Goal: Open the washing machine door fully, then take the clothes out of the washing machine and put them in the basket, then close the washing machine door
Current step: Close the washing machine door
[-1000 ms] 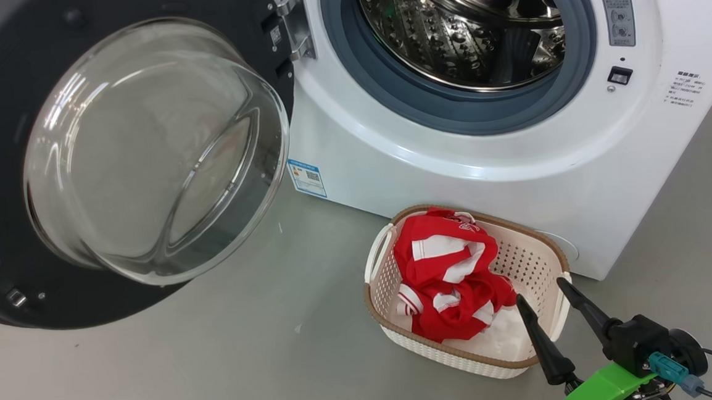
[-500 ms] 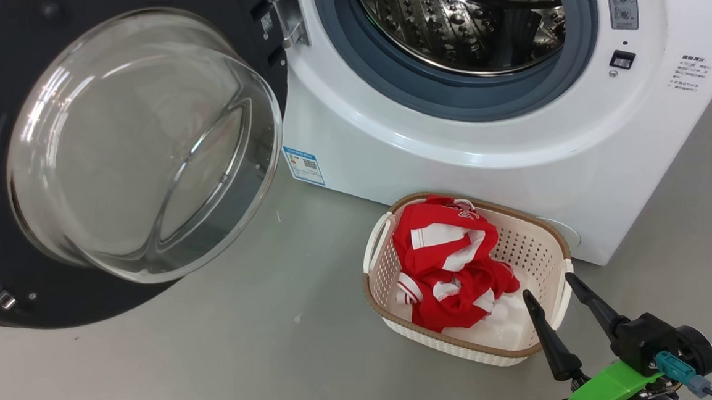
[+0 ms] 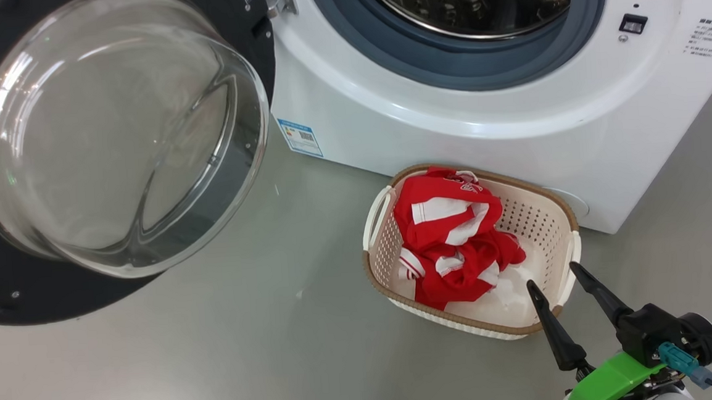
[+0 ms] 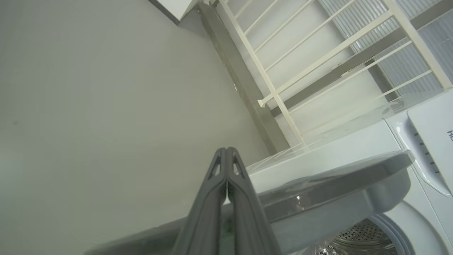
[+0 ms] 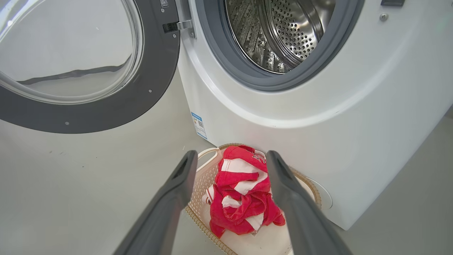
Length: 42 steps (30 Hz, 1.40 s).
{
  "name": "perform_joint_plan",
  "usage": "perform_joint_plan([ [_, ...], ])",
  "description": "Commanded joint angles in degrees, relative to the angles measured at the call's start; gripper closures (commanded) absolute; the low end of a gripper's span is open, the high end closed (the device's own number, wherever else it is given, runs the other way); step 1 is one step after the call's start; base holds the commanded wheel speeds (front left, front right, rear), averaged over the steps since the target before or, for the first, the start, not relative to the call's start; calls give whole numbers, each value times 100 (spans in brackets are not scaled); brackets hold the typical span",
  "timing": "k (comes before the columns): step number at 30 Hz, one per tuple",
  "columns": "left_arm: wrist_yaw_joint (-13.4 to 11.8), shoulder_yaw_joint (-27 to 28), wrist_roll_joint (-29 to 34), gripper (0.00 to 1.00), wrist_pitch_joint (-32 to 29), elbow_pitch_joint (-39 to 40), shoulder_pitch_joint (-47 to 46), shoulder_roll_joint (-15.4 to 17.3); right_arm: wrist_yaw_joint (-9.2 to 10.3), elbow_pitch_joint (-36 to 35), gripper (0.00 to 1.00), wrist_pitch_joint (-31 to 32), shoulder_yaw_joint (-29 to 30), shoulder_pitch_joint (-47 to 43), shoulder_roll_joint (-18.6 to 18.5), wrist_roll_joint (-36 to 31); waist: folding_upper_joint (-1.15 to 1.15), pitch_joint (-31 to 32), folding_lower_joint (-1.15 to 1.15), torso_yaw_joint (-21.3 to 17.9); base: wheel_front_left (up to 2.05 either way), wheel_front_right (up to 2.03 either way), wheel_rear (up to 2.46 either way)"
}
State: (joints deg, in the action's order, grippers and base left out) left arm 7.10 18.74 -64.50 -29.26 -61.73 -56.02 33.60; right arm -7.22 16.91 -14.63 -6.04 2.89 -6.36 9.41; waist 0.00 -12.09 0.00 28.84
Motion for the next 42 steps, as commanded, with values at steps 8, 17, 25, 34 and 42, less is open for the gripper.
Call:
perform_joint_plan([
  [8, 38, -104, -287, 100, -660, 147, -11, 453, -26, -92, 0, -37, -173, 252, -11, -51, 0, -85, 0, -79, 0, 0, 0],
  [17, 38, -384, -649, 100, -1438, 726, 363, 491, -26, -67, 0, -37, -128, 238, 51, -34, 0, 41, 0, -139, 0, 0, 0],
  [25, 38, -618, -1030, 100, -2017, 1463, 773, 587, -26, -86, 0, -37, -135, 194, 76, -11, 0, 207, 0, -180, 0, 0, 0],
  [34, 38, -976, -1496, 100, -2653, 2510, 1317, 653, -26, -90, 0, -37, -129, 88, 108, 53, 0, 437, 0, -256, 0, 0, 0],
  [42, 38, -1146, -1906, 100, -3013, 3335, 1669, 674, -26, -114, 0, -37, -142, -2, 162, 98, 0, 580, 0, -404, 0, 0, 0],
])
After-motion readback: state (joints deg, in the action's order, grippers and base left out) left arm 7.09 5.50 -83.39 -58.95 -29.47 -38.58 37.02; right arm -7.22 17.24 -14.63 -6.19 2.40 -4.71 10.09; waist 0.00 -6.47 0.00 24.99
